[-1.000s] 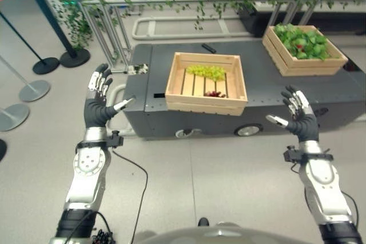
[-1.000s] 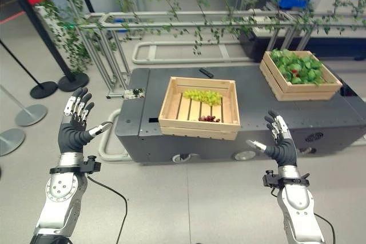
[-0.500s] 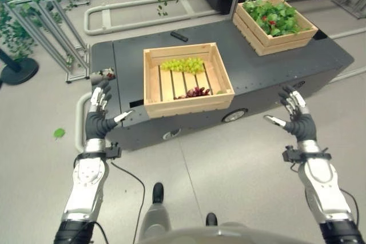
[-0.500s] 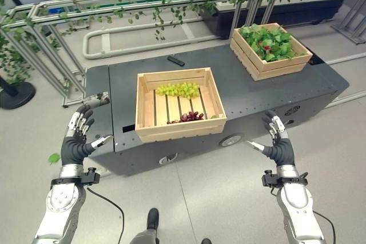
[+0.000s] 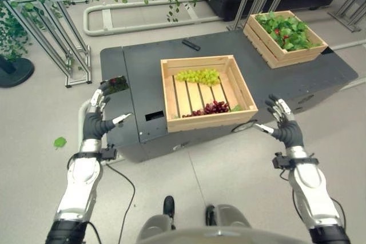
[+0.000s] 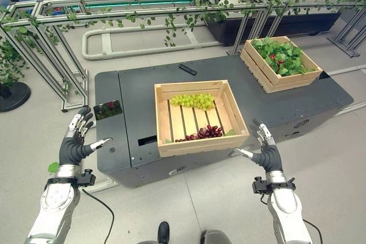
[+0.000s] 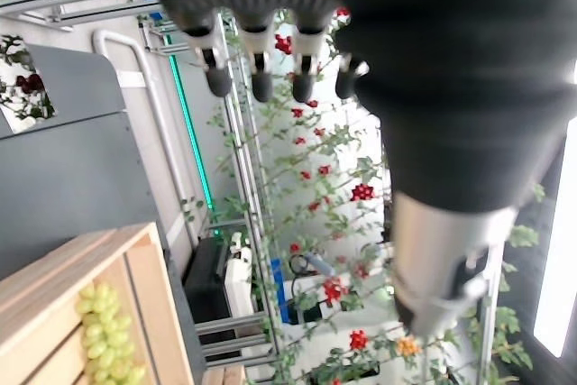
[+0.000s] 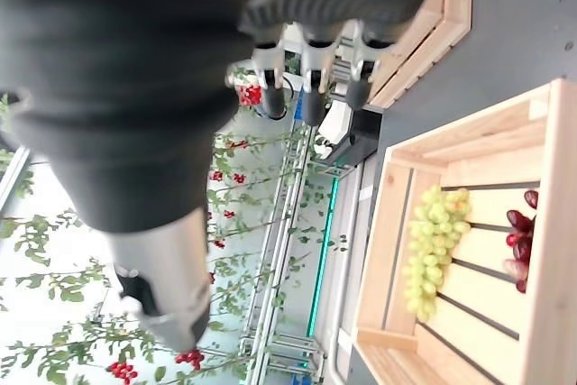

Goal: Pick up the fruits from the basket on one side to the basket on the other side

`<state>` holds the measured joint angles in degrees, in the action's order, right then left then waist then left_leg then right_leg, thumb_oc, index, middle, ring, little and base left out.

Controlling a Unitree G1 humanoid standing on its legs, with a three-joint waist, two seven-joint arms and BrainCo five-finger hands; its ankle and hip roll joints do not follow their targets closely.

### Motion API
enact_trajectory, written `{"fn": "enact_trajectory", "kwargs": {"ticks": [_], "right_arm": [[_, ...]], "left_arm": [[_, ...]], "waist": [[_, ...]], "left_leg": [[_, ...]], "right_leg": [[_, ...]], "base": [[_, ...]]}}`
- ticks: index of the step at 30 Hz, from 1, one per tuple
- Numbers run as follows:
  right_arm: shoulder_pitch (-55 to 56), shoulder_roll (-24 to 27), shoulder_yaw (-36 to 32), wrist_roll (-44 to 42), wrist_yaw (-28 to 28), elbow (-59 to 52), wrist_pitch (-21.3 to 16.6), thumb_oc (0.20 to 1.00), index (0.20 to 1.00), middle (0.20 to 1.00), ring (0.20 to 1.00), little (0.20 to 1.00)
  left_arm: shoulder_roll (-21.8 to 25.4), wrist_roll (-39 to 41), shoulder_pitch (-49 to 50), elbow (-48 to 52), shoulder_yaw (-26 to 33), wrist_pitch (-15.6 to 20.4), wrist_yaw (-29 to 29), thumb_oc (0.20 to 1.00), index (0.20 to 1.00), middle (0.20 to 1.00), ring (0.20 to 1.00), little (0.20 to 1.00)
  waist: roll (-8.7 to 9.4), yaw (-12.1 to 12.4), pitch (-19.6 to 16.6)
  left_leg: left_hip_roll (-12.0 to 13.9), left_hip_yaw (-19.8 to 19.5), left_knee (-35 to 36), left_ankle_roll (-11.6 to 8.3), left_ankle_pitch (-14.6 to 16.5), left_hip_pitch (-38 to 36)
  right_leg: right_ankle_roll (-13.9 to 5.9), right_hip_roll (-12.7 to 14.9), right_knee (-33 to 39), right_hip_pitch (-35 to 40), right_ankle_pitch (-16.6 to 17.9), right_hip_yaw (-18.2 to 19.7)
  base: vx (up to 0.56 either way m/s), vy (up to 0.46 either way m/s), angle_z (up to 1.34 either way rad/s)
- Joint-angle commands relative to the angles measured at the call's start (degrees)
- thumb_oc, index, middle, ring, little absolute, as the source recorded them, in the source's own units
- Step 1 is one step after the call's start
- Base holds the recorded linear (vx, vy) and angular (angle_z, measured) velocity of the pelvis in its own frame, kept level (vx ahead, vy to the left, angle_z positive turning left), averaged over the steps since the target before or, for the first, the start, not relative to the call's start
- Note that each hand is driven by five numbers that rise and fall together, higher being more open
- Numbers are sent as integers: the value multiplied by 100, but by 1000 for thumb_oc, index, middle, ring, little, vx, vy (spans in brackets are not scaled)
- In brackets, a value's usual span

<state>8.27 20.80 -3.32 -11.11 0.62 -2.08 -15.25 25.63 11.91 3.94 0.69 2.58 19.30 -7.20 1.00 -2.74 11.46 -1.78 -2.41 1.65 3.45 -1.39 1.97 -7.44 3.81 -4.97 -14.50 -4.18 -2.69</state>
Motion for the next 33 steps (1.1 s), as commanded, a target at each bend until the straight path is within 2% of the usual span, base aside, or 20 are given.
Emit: {"fn": "enact_trajectory", "kwargs": {"ticks": [1,4,6,7,8,10,11,13,14,16,17,18,19,21,26,33], "right_arm": [[-269,132,-141,83,123,-76,-225,1000,1000,1000,1000,1000],[-224,180,-163,161,109,-51,-202,1000,1000,1000,1000,1000],[-154,209,-213,144,85,-15,-199,1000,1000,1000,1000,1000],[-124,223,-227,87,91,-17,-201,1000,1000,1000,1000,1000],[-124,224,-228,87,91,-17,-202,1000,1000,1000,1000,1000],[-27,294,-313,-163,97,-47,-263,1000,1000,1000,1000,1000],[-22,303,-301,-269,100,-38,-282,1000,1000,1000,1000,1000],[-15,345,-278,-318,162,20,-283,1000,1000,1000,1000,1000],[-10,346,-272,-302,193,49,-269,1000,1000,1000,1000,1000],[-32,339,-226,-298,286,220,-269,1000,1000,1000,1000,1000],[-32,339,-201,-259,317,274,-272,1000,1000,1000,1000,1000],[-32,340,-199,-256,320,278,-275,1000,1000,1000,1000,1000],[-57,368,-55,-170,304,526,-242,1000,1000,1000,1000,1000],[-72,385,113,8,308,853,-187,1000,1000,1000,1000,1000],[-34,300,342,213,346,1800,-108,1000,1000,1000,1000,1000],[-383,139,942,224,251,3823,103,1000,1000,1000,1000,1000]], "left_arm": [[53,-68,-84,328,45,255,-45,1000,1000,1000,1000,1000],[-17,-45,-60,300,-12,277,7,1000,1000,1000,1000,1000],[-84,-49,-24,199,-59,251,22,1000,1000,1000,1000,1000],[-135,24,-36,138,-102,236,42,1000,1000,1000,1000,1000],[-135,24,-36,138,-103,236,42,1000,1000,1000,1000,1000],[-239,122,-91,25,-217,200,98,1000,1000,1000,1000,1000],[-244,164,-115,30,-224,219,98,1000,1000,1000,1000,1000],[-293,253,-150,-14,-282,232,55,1000,1000,1000,1000,1000],[-320,286,-156,-49,-304,222,54,1000,1000,1000,1000,1000],[-350,283,-176,-233,-400,182,30,1000,1000,1000,1000,1000],[-339,224,-171,-288,-437,174,14,1000,1000,1000,1000,1000],[-341,221,-173,-293,-441,177,11,1000,1000,1000,1000,1000],[-310,67,-159,-607,-542,170,-71,1000,1000,1000,1000,1000],[-297,-92,-167,-1114,-685,123,-38,1000,1000,1000,1000,1000],[-355,-367,-173,-2466,-879,-58,-38,1000,1000,1000,1000,1000],[-632,-796,-466,-5076,-1151,-415,38,1000,1000,1000,1000,1000]], "waist": [[29,-70,-105],[116,-85,-200],[164,-145,-302],[172,-160,-336],[169,-166,-332],[176,-193,-325],[184,-169,-306],[211,-130,-240],[209,-125,-240],[154,-99,-287],[127,-68,-300],[132,-63,-302],[72,-26,-306],[72,-40,-313],[102,-54,-471],[166,-45,-518]], "left_leg": [[102,95,-391,-427,834,-384],[120,70,-484,-488,1060,-577],[210,-20,-768,-588,1226,-682],[270,-21,-973,-678,1227,-703],[273,-28,-983,-679,1233,-702],[421,-18,-2117,-976,827,-321],[463,-6,-2419,-1068,606,-190],[506,28,-2765,-1100,463,93],[589,117,-2540,-1049,509,170],[705,283,-1512,-927,633,282],[689,285,-1114,-893,560,230],[683,294,-1055,-892,533,195],[629,139,-789,-854,353,201],[538,34,-866,-849,435,186],[492,233,-527,-747,479,-86],[437,395,-293,-646,517,-333]], "right_leg": [[-280,358,326,143,513,95],[-273,431,278,345,616,-46],[-175,279,137,518,506,-1],[-118,228,94,647,458,-88],[-117,226,96,653,457,-95],[90,104,193,1082,303,-350],[159,73,226,1183,254,-394],[256,55,337,1371,164,-440],[249,37,393,1439,113,-478],[192,5,508,1549,36,-511],[177,-20,528,1575,22,-489],[176,-14,530,1580,20,-484],[160,-55,407,1571,-48,-432],[142,-24,434,1575,-18,-343],[75,76,495,1635,48,-205],[-32,165,637,1646,182,-114]], "base": [[281,-136,40],[292,-213,52],[354,-295,62],[227,-212,77],[242,-303,82],[208,-335,72],[119,-248,61],[92,-201,10],[104,-135,-12],[136,-40,7],[102,5,7],[140,31,-9],[94,44,-14],[77,74,-53],[65,97,-36],[1,66,-1]]}}
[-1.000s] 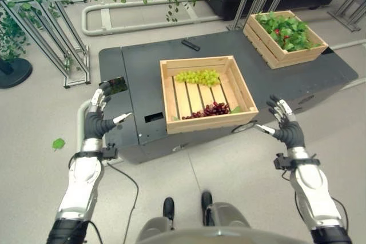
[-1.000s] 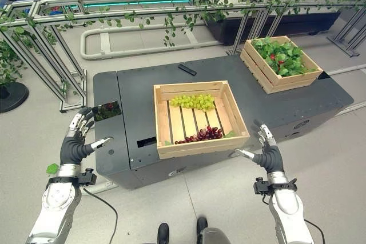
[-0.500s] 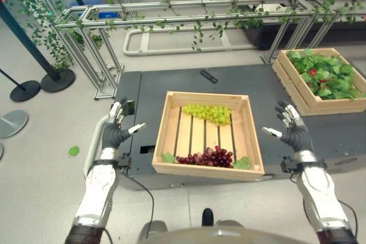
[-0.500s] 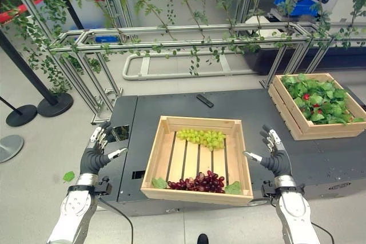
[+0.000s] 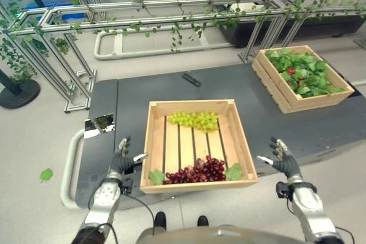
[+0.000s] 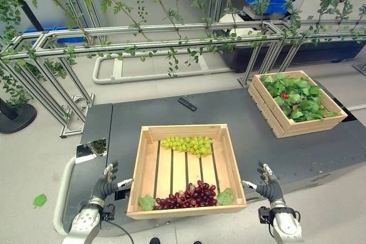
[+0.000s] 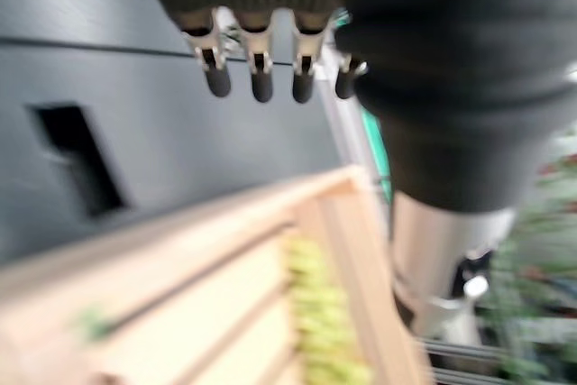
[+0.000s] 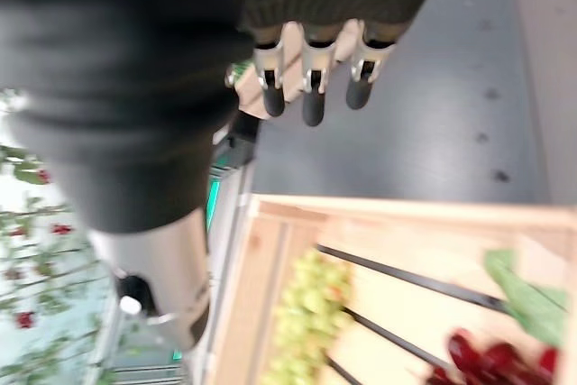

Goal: Pick up the fruits from the basket on one side to the basket on the other side

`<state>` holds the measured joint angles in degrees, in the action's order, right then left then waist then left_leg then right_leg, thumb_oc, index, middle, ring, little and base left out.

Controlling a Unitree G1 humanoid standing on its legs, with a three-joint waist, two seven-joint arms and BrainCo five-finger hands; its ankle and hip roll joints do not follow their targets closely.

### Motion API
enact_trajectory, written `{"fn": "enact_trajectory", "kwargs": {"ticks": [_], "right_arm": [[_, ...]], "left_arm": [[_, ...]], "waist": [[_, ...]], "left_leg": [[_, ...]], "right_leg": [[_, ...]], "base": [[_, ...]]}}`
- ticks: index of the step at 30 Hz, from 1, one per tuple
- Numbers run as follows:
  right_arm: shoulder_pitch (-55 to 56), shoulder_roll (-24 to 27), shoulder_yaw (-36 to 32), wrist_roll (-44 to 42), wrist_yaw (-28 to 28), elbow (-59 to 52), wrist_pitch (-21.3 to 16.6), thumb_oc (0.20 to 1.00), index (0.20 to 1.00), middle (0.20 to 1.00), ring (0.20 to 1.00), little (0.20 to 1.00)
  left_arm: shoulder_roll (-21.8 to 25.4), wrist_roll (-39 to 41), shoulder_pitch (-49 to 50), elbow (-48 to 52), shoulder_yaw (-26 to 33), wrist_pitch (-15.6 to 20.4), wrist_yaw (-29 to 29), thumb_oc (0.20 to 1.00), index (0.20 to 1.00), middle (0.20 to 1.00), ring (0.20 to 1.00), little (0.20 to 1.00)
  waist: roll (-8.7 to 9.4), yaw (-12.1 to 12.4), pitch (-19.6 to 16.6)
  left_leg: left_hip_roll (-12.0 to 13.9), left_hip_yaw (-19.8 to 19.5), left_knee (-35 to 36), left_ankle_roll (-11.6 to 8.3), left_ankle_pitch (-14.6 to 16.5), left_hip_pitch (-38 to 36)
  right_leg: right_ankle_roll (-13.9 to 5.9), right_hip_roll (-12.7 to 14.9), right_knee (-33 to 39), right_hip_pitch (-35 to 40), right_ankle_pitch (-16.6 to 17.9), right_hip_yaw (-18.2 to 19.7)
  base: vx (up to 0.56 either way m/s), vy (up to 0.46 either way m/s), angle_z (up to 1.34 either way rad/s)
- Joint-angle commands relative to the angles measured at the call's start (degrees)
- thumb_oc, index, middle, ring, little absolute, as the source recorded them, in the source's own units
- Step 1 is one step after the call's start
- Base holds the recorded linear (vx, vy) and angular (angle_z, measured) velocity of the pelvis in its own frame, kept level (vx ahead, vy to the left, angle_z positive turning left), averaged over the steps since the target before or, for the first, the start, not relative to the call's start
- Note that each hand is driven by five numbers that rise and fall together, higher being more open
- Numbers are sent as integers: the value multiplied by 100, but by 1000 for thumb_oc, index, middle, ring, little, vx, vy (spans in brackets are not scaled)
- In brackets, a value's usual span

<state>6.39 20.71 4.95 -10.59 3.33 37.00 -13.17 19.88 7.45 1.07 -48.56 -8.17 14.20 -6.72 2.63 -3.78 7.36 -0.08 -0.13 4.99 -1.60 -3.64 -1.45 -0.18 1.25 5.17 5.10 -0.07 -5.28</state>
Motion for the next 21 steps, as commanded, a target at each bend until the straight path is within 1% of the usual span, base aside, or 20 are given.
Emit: {"fn": "enact_trajectory", "kwargs": {"ticks": [1,3,7,14,21], "right_arm": [[-242,101,191,184,-41,283,-72,1000,1000,1000,1000,1000],[-267,27,255,257,-9,677,-15,1000,1000,1000,1000,1000],[-113,88,175,317,-57,121,-45,1000,1000,1000,1000,1000],[-223,122,191,319,29,137,-87,1000,1000,1000,1000,1000],[-192,89,165,327,57,235,-69,1000,1000,1000,1000,1000]], "left_arm": [[-120,-375,-183,-499,-75,36,62,1000,1000,1000,1000,1000],[-178,-516,-164,-960,-14,-16,57,1000,1000,1000,1000,1000],[-152,-145,16,-677,258,56,-30,1000,1000,1000,1000,1000],[-86,241,-24,-108,271,216,-137,1000,1000,1000,1000,1000],[-66,243,47,188,247,242,-150,1000,1000,1000,1000,1000]], "waist": [[2,74,-109],[5,101,-132],[21,104,-159],[42,140,-175],[37,159,-220]], "left_leg": [[266,193,-619,-137,744,0],[267,239,-591,-128,765,-49],[286,242,-534,-129,757,-141],[268,172,-572,-121,790,-166],[268,130,-537,-133,798,-223]], "right_leg": [[-767,428,-369,-315,-222,149],[-784,434,-369,-291,-242,152],[-777,422,-410,-253,-272,148],[-765,423,-436,-185,-326,81],[-756,426,-419,-96,-377,0]], "base": [[13,44,3],[38,34,-4],[49,11,-5],[0,0,0],[13,-2,2]]}}
